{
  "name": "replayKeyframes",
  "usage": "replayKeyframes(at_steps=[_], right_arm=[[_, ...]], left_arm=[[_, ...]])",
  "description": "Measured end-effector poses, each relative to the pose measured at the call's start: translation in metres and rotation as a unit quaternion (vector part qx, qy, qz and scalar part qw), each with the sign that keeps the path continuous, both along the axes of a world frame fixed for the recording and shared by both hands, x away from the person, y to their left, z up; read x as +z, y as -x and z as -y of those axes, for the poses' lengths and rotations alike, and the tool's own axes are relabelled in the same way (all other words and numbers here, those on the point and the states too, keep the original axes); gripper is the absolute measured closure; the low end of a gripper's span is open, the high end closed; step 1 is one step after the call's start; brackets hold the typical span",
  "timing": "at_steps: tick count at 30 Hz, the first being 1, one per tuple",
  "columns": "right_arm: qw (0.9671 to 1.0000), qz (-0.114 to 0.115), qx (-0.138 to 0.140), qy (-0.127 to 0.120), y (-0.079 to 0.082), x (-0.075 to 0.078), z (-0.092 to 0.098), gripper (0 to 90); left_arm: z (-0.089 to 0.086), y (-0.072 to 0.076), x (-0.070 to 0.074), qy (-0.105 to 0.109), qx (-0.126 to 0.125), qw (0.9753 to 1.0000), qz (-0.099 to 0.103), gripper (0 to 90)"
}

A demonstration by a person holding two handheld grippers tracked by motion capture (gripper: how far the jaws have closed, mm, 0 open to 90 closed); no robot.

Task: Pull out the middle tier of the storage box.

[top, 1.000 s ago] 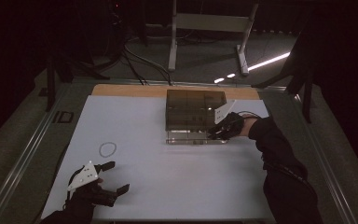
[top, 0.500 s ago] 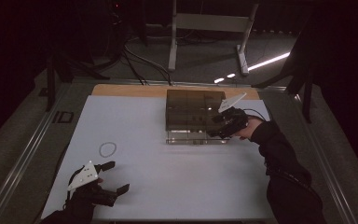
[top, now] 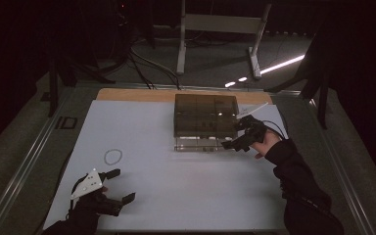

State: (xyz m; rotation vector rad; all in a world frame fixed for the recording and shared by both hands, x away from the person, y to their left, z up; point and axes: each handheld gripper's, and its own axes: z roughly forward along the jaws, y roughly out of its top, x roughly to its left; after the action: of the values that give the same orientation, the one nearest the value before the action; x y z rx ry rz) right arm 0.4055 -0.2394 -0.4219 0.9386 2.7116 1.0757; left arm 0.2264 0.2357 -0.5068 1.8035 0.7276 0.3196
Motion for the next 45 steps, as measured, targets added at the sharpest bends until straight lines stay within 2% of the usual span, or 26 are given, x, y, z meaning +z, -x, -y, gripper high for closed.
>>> replayKeyframes(at_steps=[3,5,7,9,12,15,19,27,29,31,34,38,43,45], right_arm=[[0.9998,0.01,-0.016,-0.001,0.007,-0.004,0.006,0.2],[0.9994,0.025,-0.022,0.009,0.012,-0.007,0.007,0.1],[0.9991,0.03,-0.029,0.011,0.017,-0.009,0.01,0.1],[0.9982,0.045,-0.038,0.008,0.022,-0.009,0.012,0.2],[0.9974,0.054,-0.047,-0.008,0.029,-0.01,0.015,0.2],[0.9965,0.063,-0.054,-0.013,0.037,-0.013,0.017,0.2],[0.996,0.062,-0.059,-0.027,0.047,-0.017,0.02,0.2],[0.9948,0.063,-0.077,-0.024,0.065,-0.036,0.025,0.2],[0.9943,0.062,-0.08,-0.031,0.068,-0.039,0.027,0.2],[0.9927,0.074,-0.091,-0.026,0.071,-0.042,0.029,0.2],[0.9925,0.078,-0.092,-0.016,0.073,-0.046,0.031,0.2],[0.9914,0.083,-0.099,-0.021,0.082,-0.053,0.033,0.2],[0.9911,0.076,-0.103,-0.038,0.092,-0.059,0.035,0.2],[0.9892,0.087,-0.108,-0.047,0.1,-0.061,0.038,0.2]], left_arm=[[-0.001,0.0,-0.001,0.002,0.0,1.0,-0.002,1.0],[-0.002,0.0,-0.001,0.003,0.001,1.0,-0.002,1.1],[-0.003,0.0,0.0,0.004,0.002,1.0,-0.001,1.1],[-0.003,0.0,0.0,0.003,0.002,1.0,-0.001,1.0],[-0.002,0.0,0.0,0.003,0.002,1.0,-0.001,1.0],[-0.002,0.0,0.0,0.003,0.002,1.0,-0.001,1.0],[-0.002,-0.001,0.0,0.002,0.002,1.0,-0.001,1.0],[-0.001,0.0,0.001,0.0,0.001,1.0,0.001,1.1],[-0.001,0.0,0.001,0.0,0.002,1.0,0.003,1.0],[-0.001,0.001,0.002,0.001,0.004,1.0,0.002,1.0],[-0.001,0.001,0.002,0.0,0.005,1.0,0.001,1.0],[-0.001,0.002,0.002,0.0,0.005,1.0,0.001,1.1],[-0.002,0.002,0.002,-0.002,0.005,1.0,0.001,1.0],[-0.001,0.002,0.001,-0.002,0.006,1.0,-0.001,1.1]])
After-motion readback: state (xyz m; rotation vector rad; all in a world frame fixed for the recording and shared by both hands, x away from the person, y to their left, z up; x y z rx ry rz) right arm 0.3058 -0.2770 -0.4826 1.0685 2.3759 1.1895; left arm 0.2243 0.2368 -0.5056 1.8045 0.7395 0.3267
